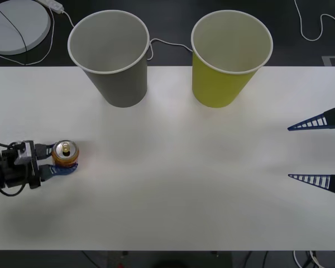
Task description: Put the can into the green bin and the plastic bottle into the gray bin
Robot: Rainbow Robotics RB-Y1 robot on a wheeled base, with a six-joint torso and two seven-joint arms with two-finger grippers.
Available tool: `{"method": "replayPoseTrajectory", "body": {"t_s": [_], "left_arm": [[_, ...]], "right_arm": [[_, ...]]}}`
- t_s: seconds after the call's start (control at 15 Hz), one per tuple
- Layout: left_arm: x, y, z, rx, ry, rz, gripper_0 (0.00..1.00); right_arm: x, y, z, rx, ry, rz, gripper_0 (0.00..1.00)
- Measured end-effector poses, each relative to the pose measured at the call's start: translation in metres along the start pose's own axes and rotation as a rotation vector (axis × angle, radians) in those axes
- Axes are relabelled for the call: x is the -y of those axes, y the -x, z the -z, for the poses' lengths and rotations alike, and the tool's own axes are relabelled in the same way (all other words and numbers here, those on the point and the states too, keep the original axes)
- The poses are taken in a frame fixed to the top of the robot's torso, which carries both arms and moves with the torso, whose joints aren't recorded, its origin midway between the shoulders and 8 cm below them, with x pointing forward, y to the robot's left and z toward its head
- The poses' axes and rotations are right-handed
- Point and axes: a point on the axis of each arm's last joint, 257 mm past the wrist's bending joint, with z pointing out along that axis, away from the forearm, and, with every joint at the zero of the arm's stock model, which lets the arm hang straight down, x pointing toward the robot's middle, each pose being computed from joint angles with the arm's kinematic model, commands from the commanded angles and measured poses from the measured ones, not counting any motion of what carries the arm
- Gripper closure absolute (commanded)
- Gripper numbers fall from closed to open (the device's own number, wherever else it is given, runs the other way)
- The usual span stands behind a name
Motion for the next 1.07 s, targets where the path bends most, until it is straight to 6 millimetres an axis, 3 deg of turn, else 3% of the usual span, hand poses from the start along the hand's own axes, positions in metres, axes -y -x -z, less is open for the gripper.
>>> {"method": "replayPoseTrajectory", "body": {"t_s": [0.6,1.07], "left_arm": [[-0.013,0.054,0.029,-0.209,-0.050,-0.001,1.00],[-0.026,0.105,0.031,-0.350,0.012,0.064,1.00]], "right_arm": [[0.000,0.000,0.000,0.000,0.000,0.000,0.00],[0.000,0.000,0.000,0.000,0.000,0.000,0.00]]}}
